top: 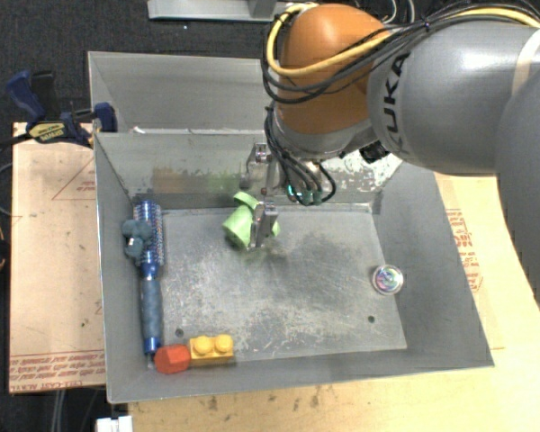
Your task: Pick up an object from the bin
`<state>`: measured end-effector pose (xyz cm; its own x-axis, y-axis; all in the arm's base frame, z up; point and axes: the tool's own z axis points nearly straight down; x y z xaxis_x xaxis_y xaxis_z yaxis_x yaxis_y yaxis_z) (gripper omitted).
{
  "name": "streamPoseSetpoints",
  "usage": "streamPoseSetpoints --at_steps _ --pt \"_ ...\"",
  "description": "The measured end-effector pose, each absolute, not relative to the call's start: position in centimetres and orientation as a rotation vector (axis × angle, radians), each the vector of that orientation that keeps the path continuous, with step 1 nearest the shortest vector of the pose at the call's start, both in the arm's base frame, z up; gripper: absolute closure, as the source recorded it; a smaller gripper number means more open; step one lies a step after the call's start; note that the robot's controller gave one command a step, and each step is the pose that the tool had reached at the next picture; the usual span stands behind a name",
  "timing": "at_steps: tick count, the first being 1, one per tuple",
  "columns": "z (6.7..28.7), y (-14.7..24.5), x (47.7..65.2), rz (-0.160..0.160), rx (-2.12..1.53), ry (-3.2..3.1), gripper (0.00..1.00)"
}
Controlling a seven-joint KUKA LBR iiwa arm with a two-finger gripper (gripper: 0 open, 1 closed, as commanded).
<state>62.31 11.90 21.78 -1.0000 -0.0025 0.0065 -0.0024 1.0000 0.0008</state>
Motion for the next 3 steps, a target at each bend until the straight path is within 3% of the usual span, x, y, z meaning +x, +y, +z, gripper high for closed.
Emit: streamPoseSetpoints --at_steps 1,2,3 --pt "7.7 10.6 64.7 -0.007 -0.007 -3.148 0.00" --pt "7.8 6.9 64.8 -0.018 0.068 -3.159 0.00" --pt "12.5 10.7 63.4 -0.004 0.367 -3.127 0.00"
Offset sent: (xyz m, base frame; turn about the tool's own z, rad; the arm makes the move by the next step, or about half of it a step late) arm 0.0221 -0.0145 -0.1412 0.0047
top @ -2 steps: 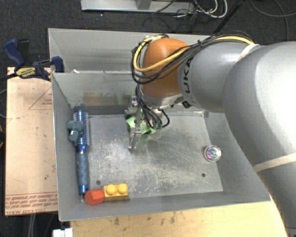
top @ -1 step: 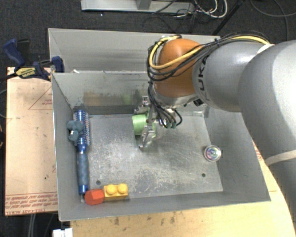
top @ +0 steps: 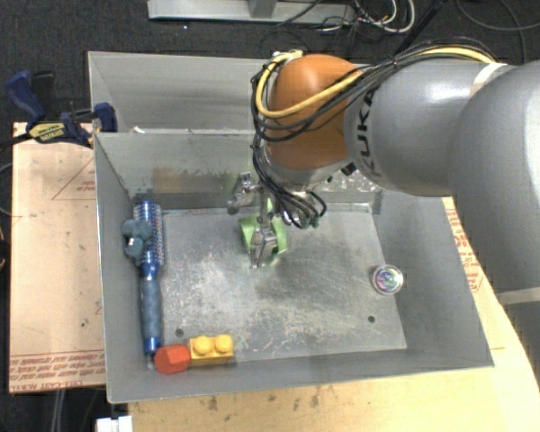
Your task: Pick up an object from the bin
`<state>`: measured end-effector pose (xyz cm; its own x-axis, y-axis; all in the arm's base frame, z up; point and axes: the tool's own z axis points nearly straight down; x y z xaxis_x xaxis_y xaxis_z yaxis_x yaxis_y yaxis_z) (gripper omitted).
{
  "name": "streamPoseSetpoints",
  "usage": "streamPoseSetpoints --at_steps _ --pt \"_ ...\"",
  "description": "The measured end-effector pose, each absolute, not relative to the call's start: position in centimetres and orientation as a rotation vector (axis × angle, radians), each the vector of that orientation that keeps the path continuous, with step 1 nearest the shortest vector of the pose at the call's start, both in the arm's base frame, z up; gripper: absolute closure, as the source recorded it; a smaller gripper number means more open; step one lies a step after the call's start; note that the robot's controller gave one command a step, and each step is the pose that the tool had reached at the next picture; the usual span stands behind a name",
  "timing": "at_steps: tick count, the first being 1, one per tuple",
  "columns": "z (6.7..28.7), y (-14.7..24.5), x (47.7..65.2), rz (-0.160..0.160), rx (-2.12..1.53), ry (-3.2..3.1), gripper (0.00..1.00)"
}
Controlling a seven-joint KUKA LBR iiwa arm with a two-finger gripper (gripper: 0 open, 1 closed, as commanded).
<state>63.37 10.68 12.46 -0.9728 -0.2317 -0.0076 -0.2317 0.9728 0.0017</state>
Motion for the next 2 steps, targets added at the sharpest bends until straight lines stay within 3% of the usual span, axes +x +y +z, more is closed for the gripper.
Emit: streamPoseSetpoints --at_steps 1,2 --pt "12.7 5.0 64.0 0.000 -0.037 3.138 0.00" --pt "9.6 5.8 63.7 0.003 -0.308 3.117 0.00"
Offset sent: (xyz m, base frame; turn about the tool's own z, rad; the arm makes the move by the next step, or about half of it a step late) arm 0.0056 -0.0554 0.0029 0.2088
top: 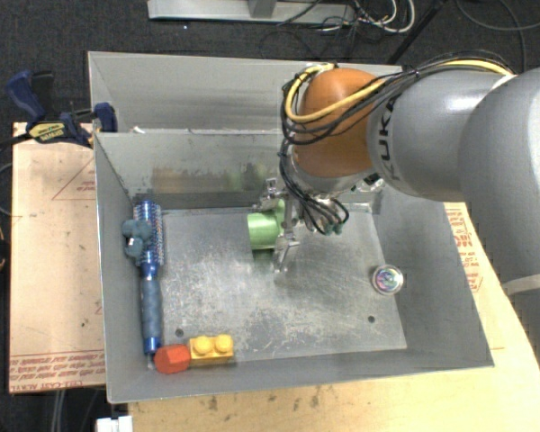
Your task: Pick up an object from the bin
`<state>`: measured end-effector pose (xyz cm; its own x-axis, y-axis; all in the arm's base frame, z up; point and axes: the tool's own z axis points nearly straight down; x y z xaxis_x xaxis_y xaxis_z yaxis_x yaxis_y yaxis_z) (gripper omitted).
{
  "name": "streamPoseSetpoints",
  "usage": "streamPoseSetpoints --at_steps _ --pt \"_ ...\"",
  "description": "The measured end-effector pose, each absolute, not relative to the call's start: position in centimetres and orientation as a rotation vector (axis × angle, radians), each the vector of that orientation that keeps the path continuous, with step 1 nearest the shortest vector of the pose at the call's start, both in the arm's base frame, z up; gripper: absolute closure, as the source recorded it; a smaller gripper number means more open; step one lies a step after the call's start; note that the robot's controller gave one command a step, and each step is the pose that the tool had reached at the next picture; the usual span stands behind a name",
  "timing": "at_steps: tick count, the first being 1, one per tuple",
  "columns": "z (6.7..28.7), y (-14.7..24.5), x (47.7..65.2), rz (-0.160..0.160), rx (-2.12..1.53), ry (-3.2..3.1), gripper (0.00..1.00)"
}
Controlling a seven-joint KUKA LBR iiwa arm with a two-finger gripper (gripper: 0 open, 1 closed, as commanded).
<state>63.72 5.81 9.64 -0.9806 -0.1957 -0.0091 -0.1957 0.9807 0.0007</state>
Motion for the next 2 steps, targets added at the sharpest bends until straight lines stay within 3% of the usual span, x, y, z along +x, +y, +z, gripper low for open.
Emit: streamPoseSetpoints --at_steps 1,2 --pt "9.7 5.8 63.8 0.004 -0.306 3.117 1.00" --pt "21.3 7.1 61.4 0.002 -0.279 3.118 1.00"
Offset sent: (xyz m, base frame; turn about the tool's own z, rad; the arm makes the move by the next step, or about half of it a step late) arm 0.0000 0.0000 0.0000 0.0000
